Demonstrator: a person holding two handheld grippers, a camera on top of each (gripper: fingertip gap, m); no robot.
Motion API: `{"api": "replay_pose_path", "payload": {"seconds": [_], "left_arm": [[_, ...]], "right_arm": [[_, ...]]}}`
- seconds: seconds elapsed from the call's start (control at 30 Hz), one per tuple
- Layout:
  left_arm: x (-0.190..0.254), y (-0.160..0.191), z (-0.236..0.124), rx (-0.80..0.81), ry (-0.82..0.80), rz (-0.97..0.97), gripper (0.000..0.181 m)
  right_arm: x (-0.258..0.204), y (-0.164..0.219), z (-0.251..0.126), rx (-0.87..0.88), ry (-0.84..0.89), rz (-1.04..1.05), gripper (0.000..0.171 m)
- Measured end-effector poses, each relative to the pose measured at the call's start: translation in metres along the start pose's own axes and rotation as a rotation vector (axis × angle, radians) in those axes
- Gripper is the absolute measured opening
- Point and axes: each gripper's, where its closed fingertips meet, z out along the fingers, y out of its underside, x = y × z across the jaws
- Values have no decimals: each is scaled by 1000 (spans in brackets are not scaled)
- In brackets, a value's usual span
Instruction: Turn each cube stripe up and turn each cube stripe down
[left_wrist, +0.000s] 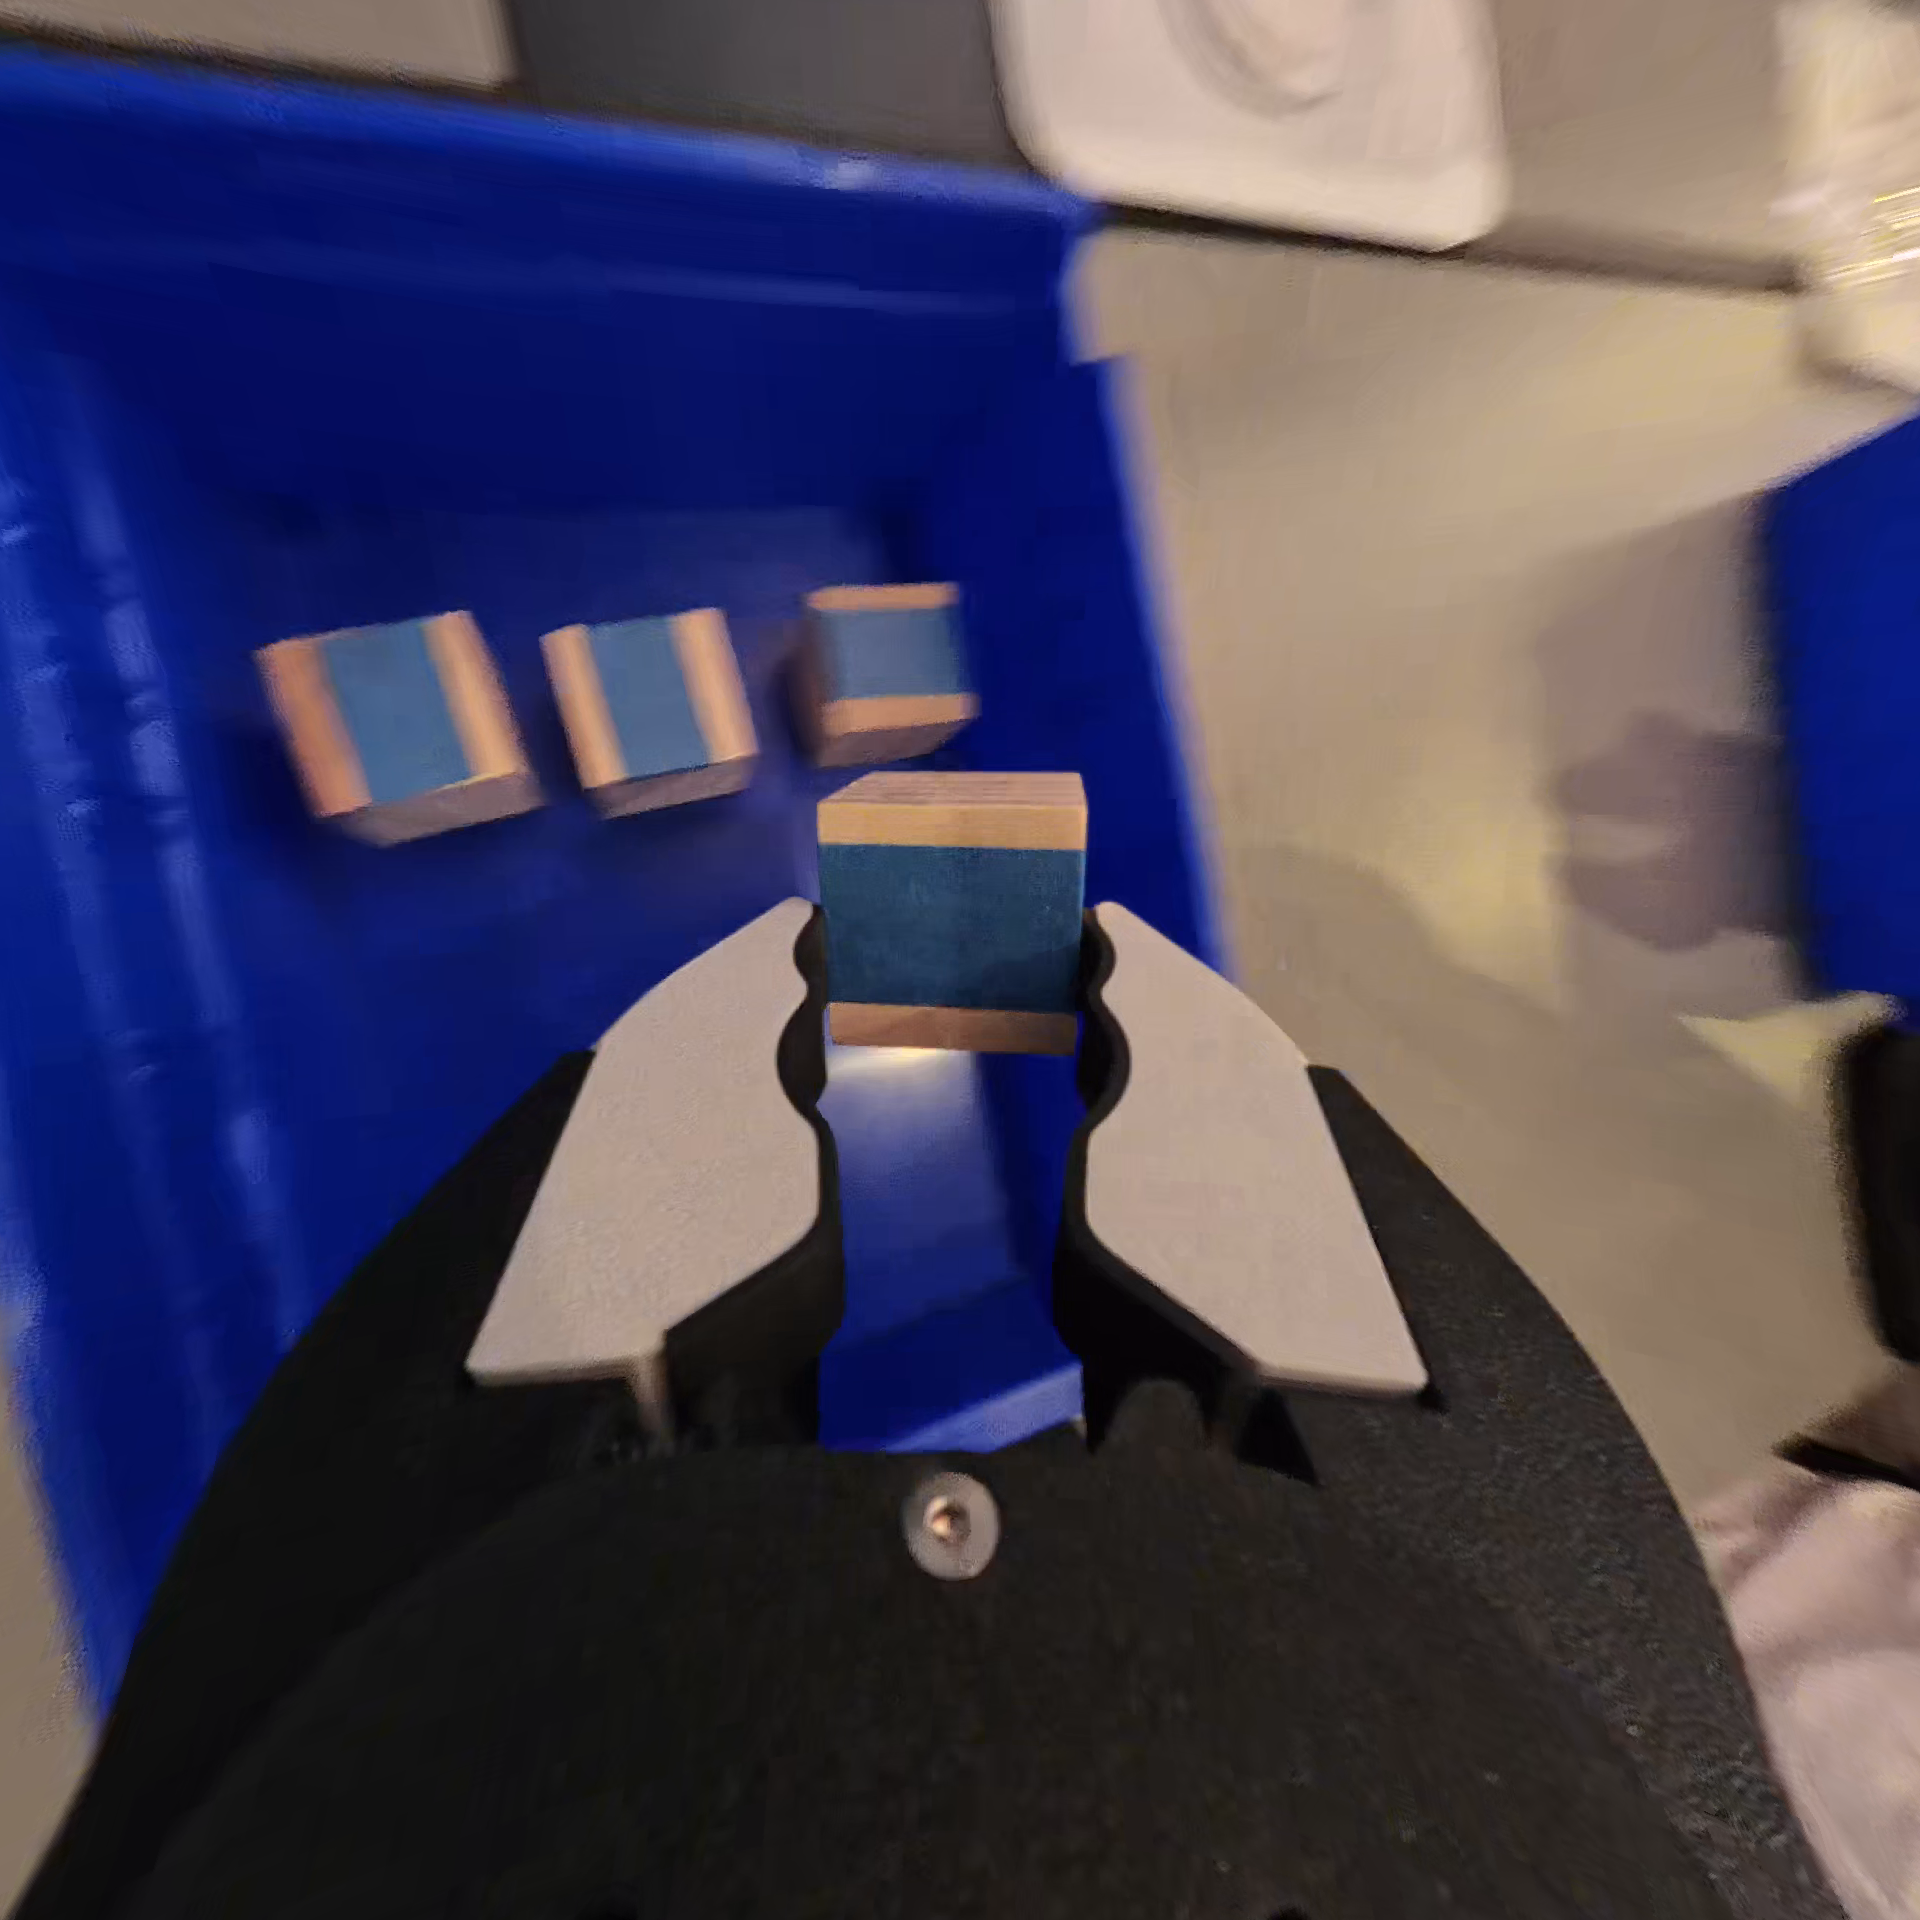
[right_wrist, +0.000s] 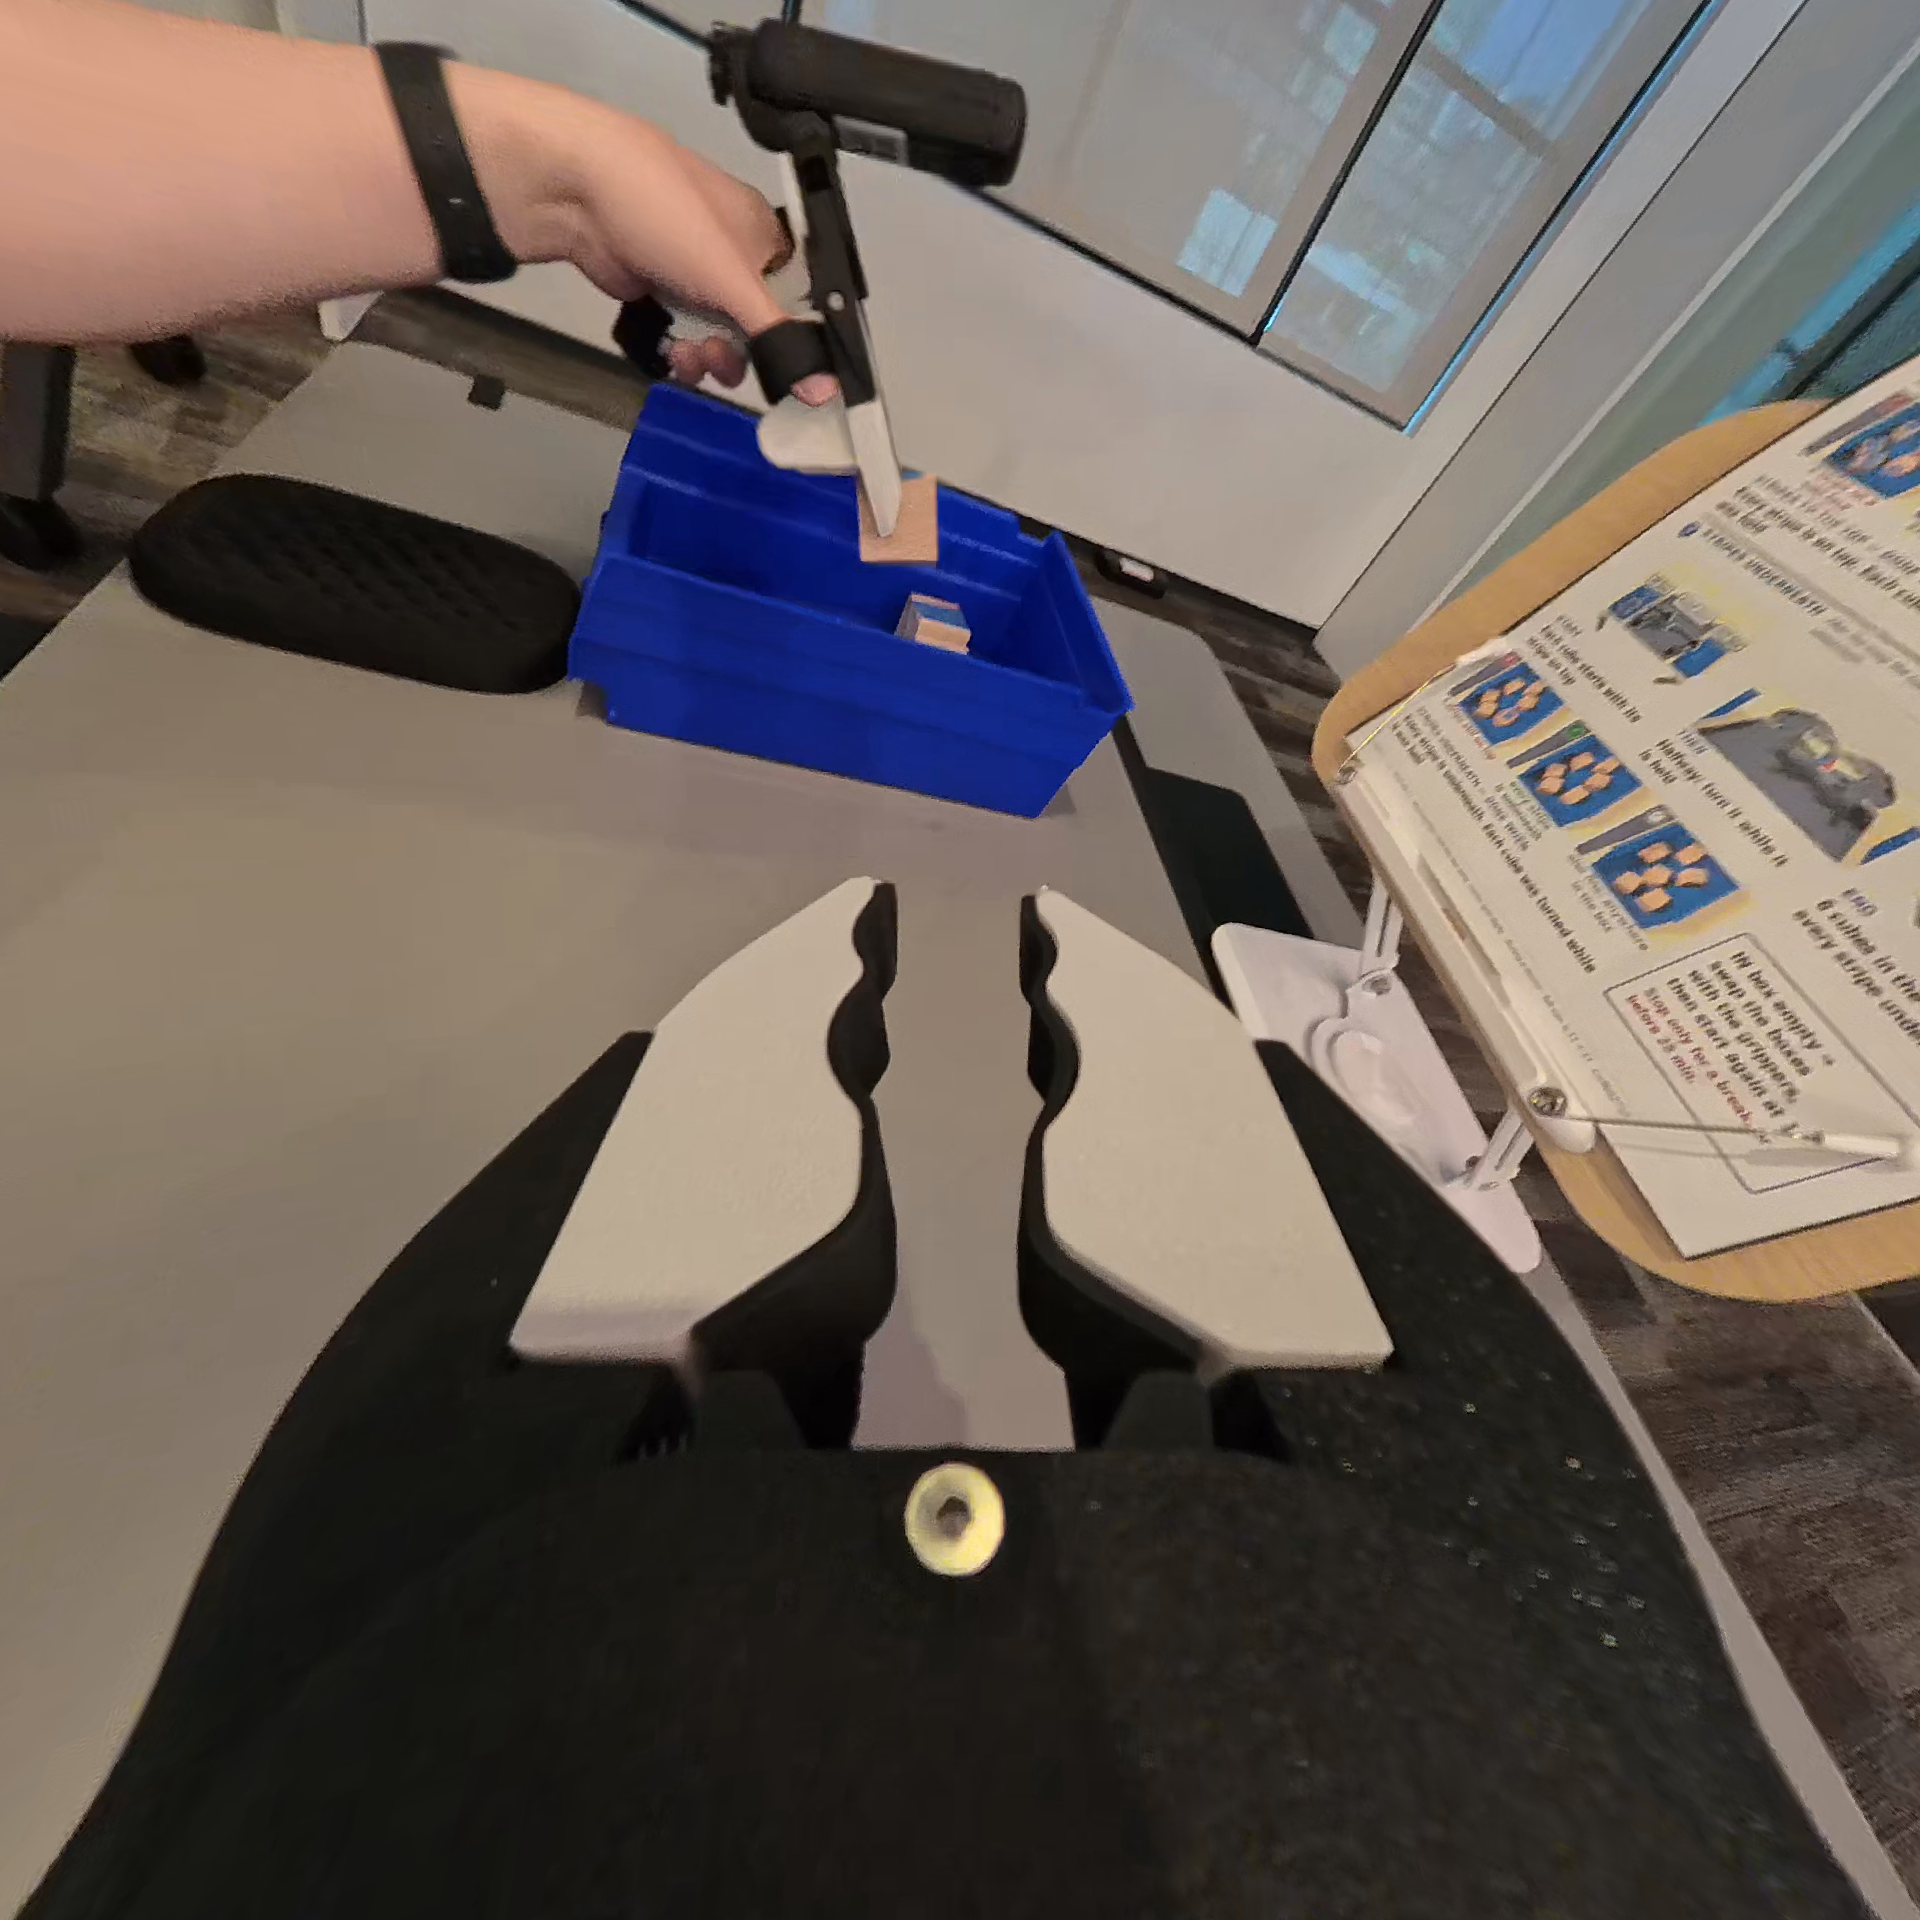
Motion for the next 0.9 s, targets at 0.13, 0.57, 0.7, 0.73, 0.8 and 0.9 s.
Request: {"api": "replay_pose_path", "payload": {"seconds": [0.13, 0.57, 0.7, 0.73, 0.8, 0.9], "left_arm": [[100, -11, -22, 115, 304, 104, 46], [318, 24, -54, 127, 901, 286, 45], [324, 19, -57, 145, 908, 282, 45], [323, 17, -55, 157, 896, 282, 45], [322, 16, -53, 158, 891, 278, 45], [321, 11, -54, 189, 892, 260, 45]], "right_arm": [[-4, -23, 13, 90, 66, -57, 32], [-47, -82, 38, 254, 205, -310, 60], [-51, -87, 33, 286, 187, -335, 52], [-50, -87, 33, 282, 196, -330, 55], [-49, -90, 34, 291, 215, -316, 60], [-50, -92, 40, 324, 245, -287, 63]]}}
